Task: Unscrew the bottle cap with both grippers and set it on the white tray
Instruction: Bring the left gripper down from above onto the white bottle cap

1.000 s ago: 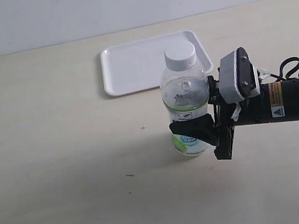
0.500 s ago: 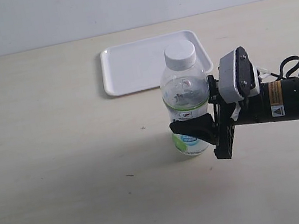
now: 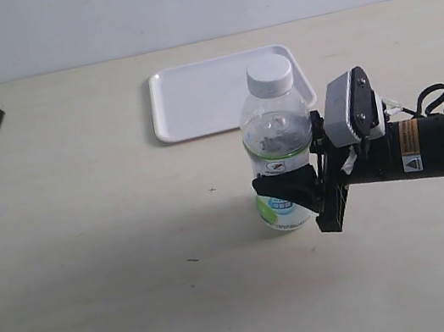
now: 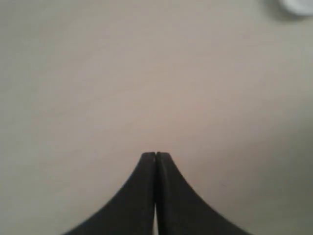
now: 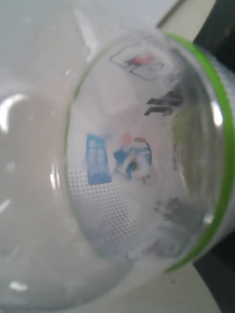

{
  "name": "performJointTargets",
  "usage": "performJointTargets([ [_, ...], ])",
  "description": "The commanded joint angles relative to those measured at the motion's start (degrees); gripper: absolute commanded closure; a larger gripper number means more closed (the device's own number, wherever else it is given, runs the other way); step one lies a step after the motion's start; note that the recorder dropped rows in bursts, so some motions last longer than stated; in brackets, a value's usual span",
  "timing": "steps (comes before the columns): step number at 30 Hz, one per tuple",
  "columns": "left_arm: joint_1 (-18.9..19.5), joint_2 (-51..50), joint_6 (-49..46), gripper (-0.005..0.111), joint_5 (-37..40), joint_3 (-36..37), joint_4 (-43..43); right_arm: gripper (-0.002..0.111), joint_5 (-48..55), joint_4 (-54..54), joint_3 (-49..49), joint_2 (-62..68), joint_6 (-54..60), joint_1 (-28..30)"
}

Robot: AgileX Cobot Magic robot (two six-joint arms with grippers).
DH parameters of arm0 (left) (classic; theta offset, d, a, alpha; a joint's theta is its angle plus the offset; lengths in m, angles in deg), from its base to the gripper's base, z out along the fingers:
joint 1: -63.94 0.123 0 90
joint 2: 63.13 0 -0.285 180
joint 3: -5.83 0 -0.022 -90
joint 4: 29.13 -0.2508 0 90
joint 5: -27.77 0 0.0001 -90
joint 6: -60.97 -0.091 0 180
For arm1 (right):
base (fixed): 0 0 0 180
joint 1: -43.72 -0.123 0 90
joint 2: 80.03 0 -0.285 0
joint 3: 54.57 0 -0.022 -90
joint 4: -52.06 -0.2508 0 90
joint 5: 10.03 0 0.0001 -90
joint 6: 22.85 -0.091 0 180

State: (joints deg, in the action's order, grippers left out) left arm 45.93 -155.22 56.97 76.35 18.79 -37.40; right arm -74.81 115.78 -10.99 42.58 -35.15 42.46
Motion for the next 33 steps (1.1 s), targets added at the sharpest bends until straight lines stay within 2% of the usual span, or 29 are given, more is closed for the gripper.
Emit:
performJointTargets([
  [1,-2.94,-3.02,-17.1,0.107,8.95,-11.98,24.58,0.108,4.99,1.36,-0.17,-0.22,-0.23,-0.05],
  [3,-4.6,-3.02,-23.01,0.098,10.19,-17.07,32.48,0.108,5.12,1.48,-0.17,-0.22,0.32,-0.05],
  [4,-5.8,-3.02,-23.15,0.087,10.86,-19.38,32.87,0.108,5.12,1.98,-0.17,-0.22,0.42,-0.05],
  [6,-8.57,-3.02,-23.26,0.049,11.69,-22.4,32.77,0.108,5.12,2.83,-0.17,-0.22,0.63,-0.05],
  [7,-9.6,-3.02,-23.26,0.036,11.69,-22.82,32.77,0.108,5.12,2.83,-0.17,-0.22,0.63,-0.05],
  [8,-10.64,-3.02,-23.03,0.026,11.69,-23.16,32.77,0.108,5.12,2.97,-0.17,-0.22,0.63,-0.05],
  [9,-11.41,-3.02,-22.33,0.021,11.46,-23.2,32.77,0.108,5.12,3.14,-0.17,-0.22,0.63,-0.05],
  [10,-12.41,-3.02,-21.93,0.02,11.33,-23.2,32.88,0.108,5.12,3.31,-0.17,-0.22,0.63,-0.05],
  [14,-15.81,-3.78,-20.92,0.028,9.91,-23.2,32.54,0.108,5.12,4.3,-0.17,-0.22,0.8,-0.05],
  [20,-17.89,-5.67,-19.5,0.028,9.07,-23.94,32.17,0.108,5.12,4.87,-0.17,-1.11,0.04,-0.05],
  [24,-20.09,-6.95,-17.57,0.028,9.75,-26.55,26.81,0.108,5.78,6.9,-0.17,-3.35,-2.26,-0.05],
  [26,-21.84,-7.76,-15.39,0.028,10.89,-28.36,23.25,0.108,8.14,6.9,-0.17,-4.37,-3.99,-0.05],
  [33,-27.54,-12.69,-11.88,0.028,18.03,-35.16,20.11,0.108,9.66,7.63,-0.17,-5.49,-5.93,-0.05],
])
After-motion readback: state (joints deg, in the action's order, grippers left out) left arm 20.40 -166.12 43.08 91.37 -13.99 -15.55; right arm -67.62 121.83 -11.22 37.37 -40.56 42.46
